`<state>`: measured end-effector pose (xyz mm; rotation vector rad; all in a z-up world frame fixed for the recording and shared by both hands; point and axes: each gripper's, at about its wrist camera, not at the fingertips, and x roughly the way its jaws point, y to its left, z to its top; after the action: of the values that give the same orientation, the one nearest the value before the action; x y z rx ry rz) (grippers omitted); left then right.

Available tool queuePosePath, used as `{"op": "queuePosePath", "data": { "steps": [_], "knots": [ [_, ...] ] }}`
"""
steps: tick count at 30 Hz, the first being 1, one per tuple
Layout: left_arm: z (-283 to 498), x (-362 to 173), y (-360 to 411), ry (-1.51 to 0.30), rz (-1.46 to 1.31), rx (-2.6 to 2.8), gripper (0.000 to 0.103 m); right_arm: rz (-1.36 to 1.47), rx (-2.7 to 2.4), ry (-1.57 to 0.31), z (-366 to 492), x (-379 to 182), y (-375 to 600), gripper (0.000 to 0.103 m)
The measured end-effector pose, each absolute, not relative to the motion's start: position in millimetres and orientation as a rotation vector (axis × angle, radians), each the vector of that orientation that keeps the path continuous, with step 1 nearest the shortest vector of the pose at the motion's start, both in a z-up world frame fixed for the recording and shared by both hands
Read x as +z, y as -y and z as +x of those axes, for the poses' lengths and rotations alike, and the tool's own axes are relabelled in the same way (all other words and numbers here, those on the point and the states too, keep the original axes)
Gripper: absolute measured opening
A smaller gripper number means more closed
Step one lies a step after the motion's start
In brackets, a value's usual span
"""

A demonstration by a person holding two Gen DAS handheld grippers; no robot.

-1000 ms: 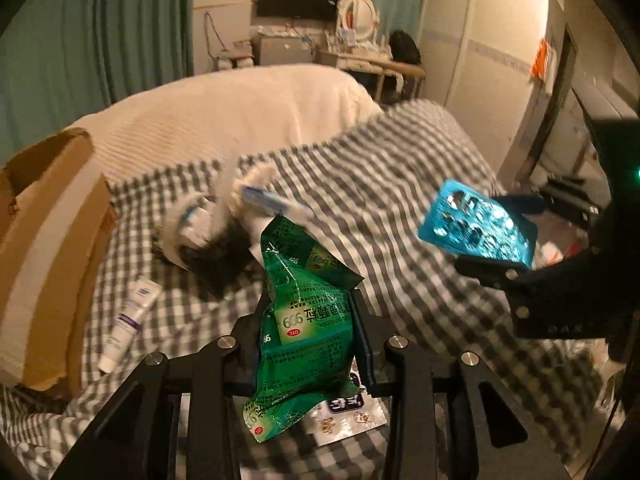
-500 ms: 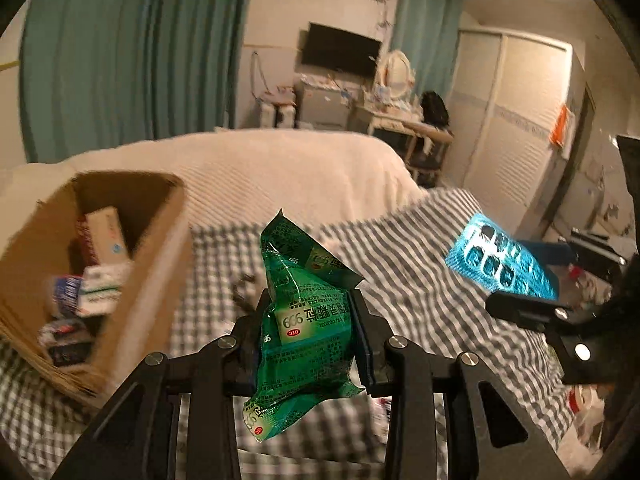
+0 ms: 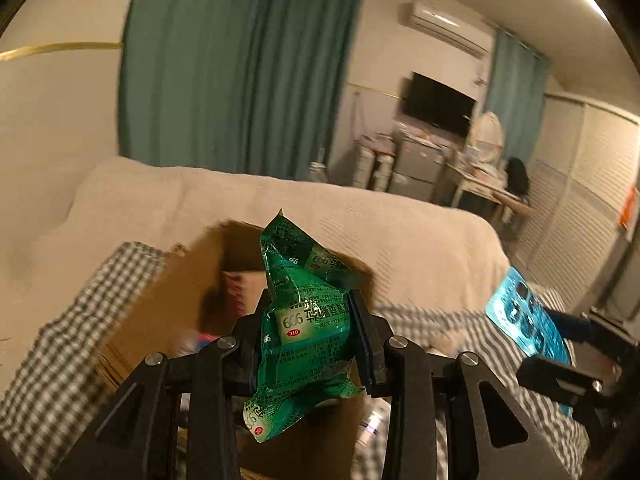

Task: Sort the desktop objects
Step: 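Carry the sachet and blister pack into the cardboard box and release both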

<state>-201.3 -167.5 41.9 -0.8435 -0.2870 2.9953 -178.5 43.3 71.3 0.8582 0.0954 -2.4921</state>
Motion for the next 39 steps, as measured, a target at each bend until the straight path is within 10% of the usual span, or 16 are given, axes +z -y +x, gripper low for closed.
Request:
{"op": "queuePosePath", "data": {
  "steps": [18,25,39],
  "knots": [
    [-242.1,-74.9,240.6,0.293,-1.101,2.925,0.036,1.045,-2.447,0.097,-314.0,-26.9,56.8,0.071],
    [-226.8,-58.4,226.5,0.263,-1.012,2.941,0.098,1.076,-2.483,0.197,-317.2,-28.1,45.8,0.089],
    [-185.4,-25.7,191.7,0.289,-0.923,2.973,0.101,1.017,-2.751,-0.066,-171.8,42.6,-87.4,0.089]
  ]
}}
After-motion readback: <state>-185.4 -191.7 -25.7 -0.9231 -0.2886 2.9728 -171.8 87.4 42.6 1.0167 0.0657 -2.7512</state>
